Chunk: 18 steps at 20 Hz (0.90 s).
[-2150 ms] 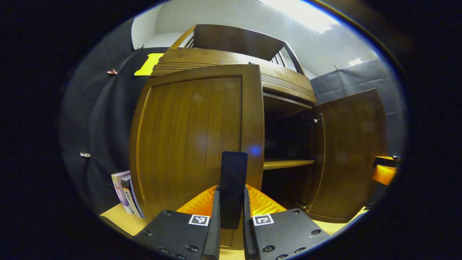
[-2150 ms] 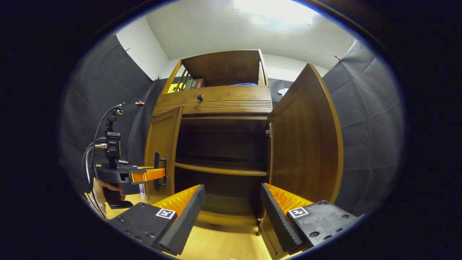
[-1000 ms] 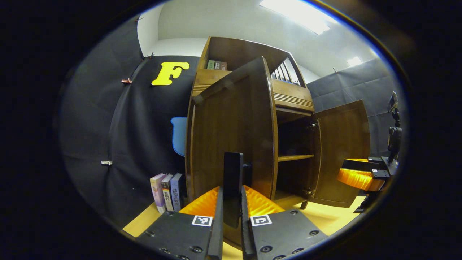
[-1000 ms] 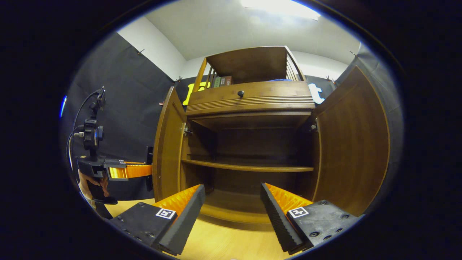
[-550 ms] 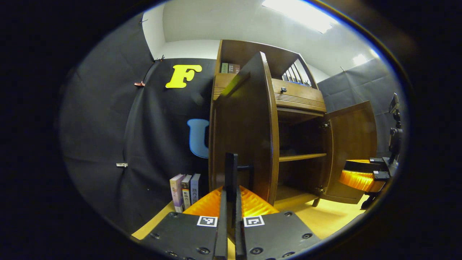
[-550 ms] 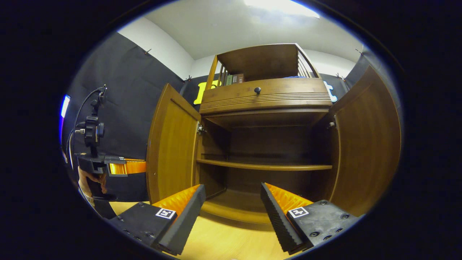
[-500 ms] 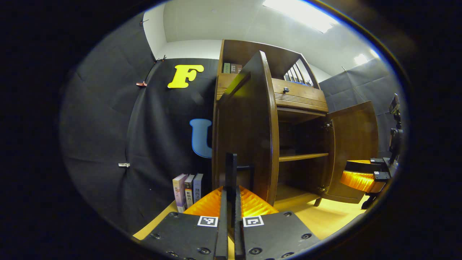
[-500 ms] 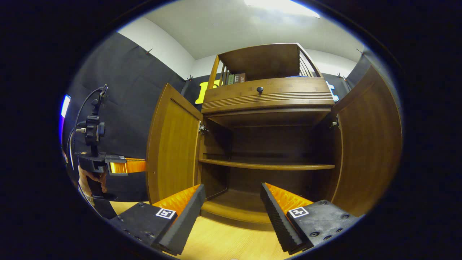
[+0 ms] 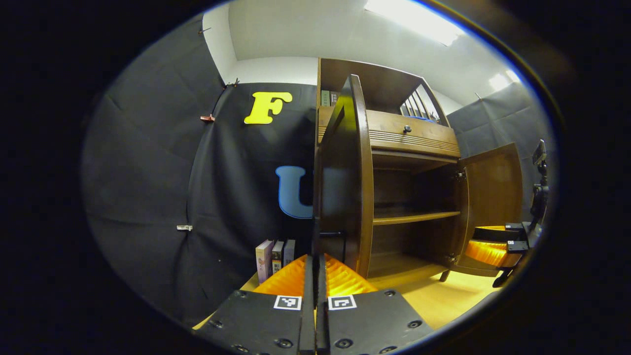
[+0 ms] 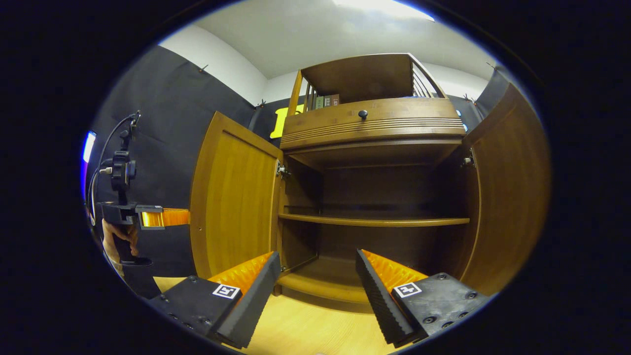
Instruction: Open the right door of the double-door shoe cabinet with the right hand, and open the left door with the left hand.
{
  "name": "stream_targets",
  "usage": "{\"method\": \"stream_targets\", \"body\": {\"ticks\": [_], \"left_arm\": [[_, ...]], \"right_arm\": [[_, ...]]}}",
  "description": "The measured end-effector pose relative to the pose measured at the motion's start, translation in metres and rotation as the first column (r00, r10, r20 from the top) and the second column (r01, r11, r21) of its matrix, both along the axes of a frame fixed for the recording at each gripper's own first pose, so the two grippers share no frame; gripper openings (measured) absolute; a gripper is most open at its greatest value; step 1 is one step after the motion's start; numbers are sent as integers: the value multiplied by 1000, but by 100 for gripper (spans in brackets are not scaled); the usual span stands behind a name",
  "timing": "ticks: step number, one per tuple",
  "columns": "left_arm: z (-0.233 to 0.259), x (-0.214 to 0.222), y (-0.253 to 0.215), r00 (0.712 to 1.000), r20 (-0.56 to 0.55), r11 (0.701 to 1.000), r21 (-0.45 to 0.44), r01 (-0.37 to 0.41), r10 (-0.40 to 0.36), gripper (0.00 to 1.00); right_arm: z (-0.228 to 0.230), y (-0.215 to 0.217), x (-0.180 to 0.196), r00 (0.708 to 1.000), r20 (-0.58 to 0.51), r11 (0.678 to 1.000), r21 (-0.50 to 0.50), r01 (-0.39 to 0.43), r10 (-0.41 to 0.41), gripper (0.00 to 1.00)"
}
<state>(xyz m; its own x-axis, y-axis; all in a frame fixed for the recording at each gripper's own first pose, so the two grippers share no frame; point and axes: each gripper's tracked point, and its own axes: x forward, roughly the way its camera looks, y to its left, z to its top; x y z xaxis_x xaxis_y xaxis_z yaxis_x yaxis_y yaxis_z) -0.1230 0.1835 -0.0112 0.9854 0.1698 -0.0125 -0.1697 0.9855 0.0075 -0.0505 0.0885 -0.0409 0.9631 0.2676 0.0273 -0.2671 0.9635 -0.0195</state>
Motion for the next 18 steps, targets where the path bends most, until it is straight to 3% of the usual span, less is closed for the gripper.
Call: {"method": "stream_targets", "body": {"ticks": [7, 13, 14, 18], "left_arm": [[13, -29, -6, 998, -17, 998, 17, -59, 59, 5], [21, -33, -72, 996, -7, 996, 1, 87, -87, 3], [22, -29, -85, 993, 3, 993, -6, 122, -122, 7], [12, -7, -125, 972, 9, 970, -60, 235, -235, 5]], "right_arm": [[3, -2, -1, 1000, 8, 1000, -10, 19, -19, 97], [6, -16, -6, 999, 10, 999, 19, 34, -34, 99], [8, -20, -8, 999, 12, 999, 19, 41, -42, 95], [14, -48, -14, 994, 24, 994, -1, 106, -106, 96]]}}
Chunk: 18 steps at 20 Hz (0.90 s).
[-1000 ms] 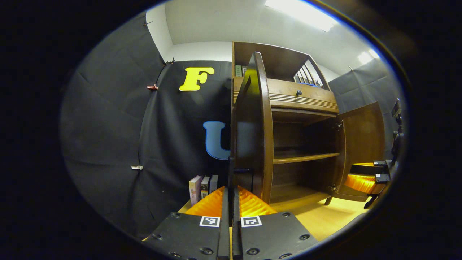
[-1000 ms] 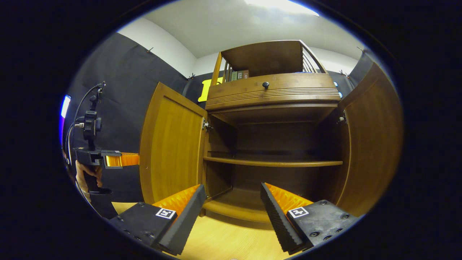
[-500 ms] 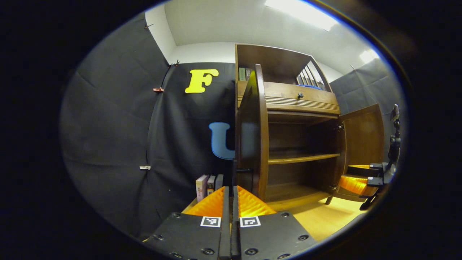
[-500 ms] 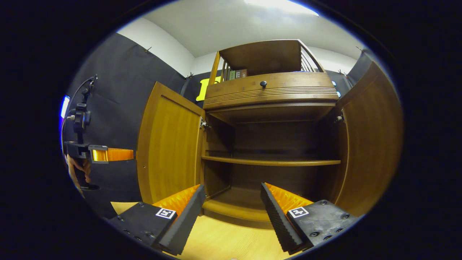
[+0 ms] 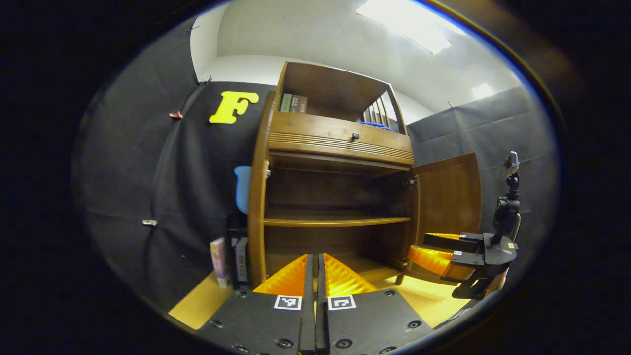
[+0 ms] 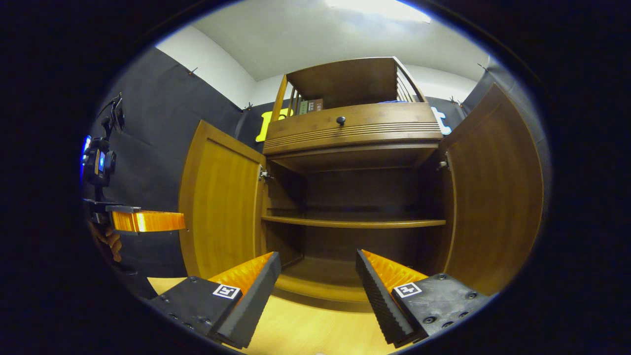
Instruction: Open the right door of the double-door shoe cabinet with the right hand, and open the left door with the left hand.
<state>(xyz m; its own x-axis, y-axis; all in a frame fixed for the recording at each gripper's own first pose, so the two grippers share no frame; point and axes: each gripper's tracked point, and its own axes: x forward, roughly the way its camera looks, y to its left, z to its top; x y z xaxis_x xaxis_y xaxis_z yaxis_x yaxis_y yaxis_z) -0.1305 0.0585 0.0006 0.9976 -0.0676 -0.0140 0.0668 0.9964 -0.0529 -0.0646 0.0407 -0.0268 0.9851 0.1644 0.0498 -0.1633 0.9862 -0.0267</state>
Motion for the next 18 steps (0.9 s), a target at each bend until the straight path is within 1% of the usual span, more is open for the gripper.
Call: {"method": "stream_targets", "body": {"ticks": [2, 5, 6, 7, 9, 10, 11, 12, 14, 16, 18], "left_arm": [[-3, 14, -13, 1000, 1, 1000, -13, 25, -25, 5], [-7, 34, -24, 1000, 8, 1000, -8, 30, -30, 5], [-9, 42, -32, 999, 11, 999, -8, 40, -40, 5], [-10, 48, -40, 998, 11, 998, -13, 57, -57, 5], [-14, 56, -51, 996, 18, 996, -7, 85, -85, 5], [-13, 60, -55, 996, 23, 996, 6, 89, -89, 3], [-14, 65, -57, 996, 26, 996, 18, 84, -85, 15], [-16, 69, -59, 996, 29, 996, 26, 80, -81, 26], [-17, 75, -61, 997, 38, 997, 23, 70, -71, 49], [-21, 81, -66, 996, 28, 997, 15, 80, -80, 68], [-23, 84, -64, 998, 21, 998, 20, 62, -62, 87]], "right_arm": [[5, -16, -4, 999, 6, 999, -10, 35, -35, 97], [10, -39, -8, 996, 18, 996, -19, 86, -86, 96], [11, -46, -8, 995, 18, 995, -21, 100, -100, 96], [11, -52, -8, 994, 17, 993, -20, 113, -112, 99], [12, -62, -9, 991, 12, 991, -19, 132, -132, 99], [13, -67, -10, 990, 11, 990, -21, 142, -142, 95], [12, -71, -9, 989, 12, 988, -25, 150, -149, 99], [12, -74, -10, 988, 13, 987, -29, 156, -156, 97], [11, -79, -10, 987, 9, 986, -33, 162, -162, 99], [10, -81, -10, 987, 2, 986, -30, 162, -162, 97], [10, -83, -9, 986, 3, 986, -32, 166, -166, 99]]}}
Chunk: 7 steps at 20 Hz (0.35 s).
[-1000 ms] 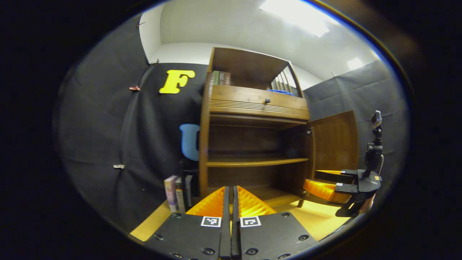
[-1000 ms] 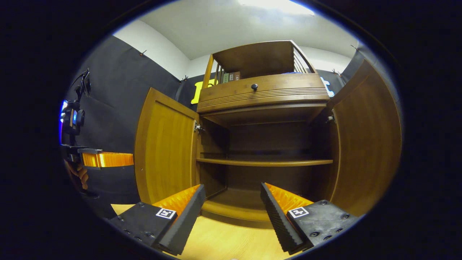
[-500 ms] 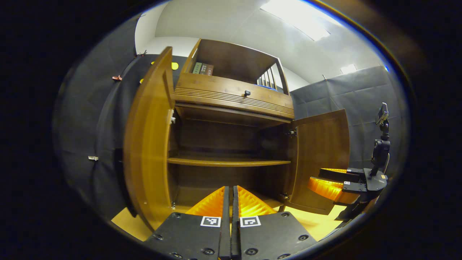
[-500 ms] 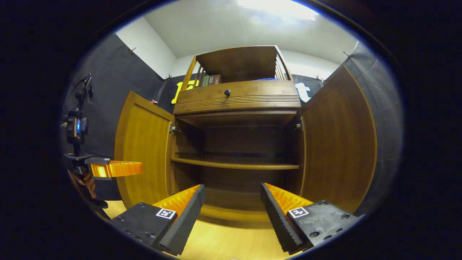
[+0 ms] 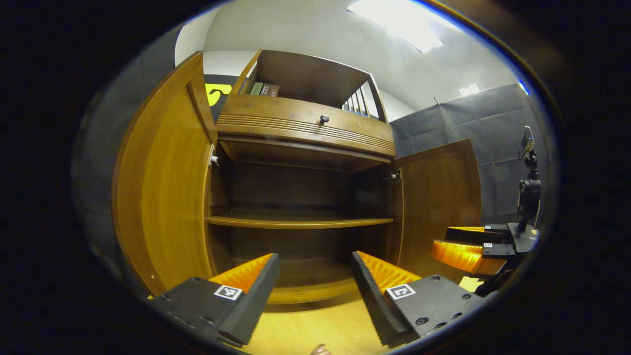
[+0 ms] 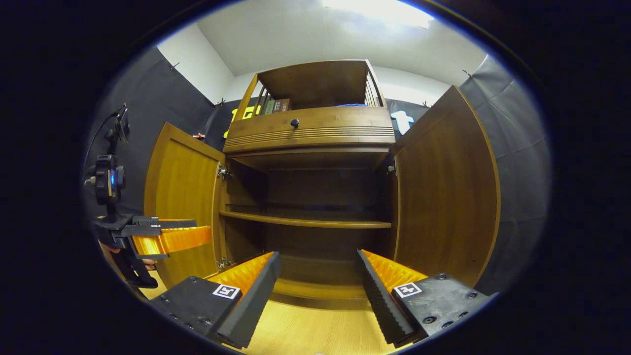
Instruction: Open the right door of the double-door shoe cabinet with the right hand, and open the left door with the left hand.
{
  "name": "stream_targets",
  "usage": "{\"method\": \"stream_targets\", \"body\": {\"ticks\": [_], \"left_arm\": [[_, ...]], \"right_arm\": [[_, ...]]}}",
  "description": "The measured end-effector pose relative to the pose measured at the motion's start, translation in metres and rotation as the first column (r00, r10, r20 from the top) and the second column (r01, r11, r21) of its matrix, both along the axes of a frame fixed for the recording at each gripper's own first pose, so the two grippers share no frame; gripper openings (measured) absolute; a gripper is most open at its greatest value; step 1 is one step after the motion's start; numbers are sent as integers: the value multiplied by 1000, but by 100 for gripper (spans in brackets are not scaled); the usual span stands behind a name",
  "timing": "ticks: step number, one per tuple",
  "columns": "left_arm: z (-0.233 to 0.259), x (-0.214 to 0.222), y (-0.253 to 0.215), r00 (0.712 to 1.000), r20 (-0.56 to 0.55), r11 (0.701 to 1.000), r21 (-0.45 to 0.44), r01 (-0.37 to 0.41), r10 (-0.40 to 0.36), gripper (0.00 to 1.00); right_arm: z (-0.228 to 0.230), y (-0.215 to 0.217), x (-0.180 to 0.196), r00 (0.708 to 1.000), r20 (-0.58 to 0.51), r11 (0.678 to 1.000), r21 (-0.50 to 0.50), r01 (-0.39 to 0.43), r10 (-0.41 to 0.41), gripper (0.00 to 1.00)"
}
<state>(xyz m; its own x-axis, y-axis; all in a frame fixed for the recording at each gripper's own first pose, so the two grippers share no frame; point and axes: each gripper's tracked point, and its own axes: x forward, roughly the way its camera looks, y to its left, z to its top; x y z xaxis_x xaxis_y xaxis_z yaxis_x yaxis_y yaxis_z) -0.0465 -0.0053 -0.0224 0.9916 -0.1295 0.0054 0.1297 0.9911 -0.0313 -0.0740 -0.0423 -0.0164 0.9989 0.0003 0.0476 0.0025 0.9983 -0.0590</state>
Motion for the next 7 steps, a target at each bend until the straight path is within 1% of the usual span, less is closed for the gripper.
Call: {"method": "stream_targets", "body": {"ticks": [1, 2, 3, 5, 7], "left_arm": [[-1, 2, 1, 1000, -2, 1000, 4, -13, 13, 96], [-3, 4, 1, 1000, -3, 1000, 5, -21, 21, 94], [-3, 6, 0, 1000, -2, 1000, 3, -24, 24, 94], [-3, 7, -2, 1000, 5, 1000, 6, -21, 21, 93], [-2, 7, -2, 1000, 10, 999, 23, -28, 28, 95]], "right_arm": [[0, -1, -1, 1000, 0, 1000, -1, 2, -2, 95], [0, -2, -1, 1000, 0, 1000, -3, 3, -3, 99], [0, -1, 0, 1000, -1, 1000, -5, 2, -2, 95], [0, 0, -1, 1000, -4, 1000, -9, 1, -1, 95], [0, 1, -1, 1000, -4, 1000, -7, -1, 1, 97]]}}
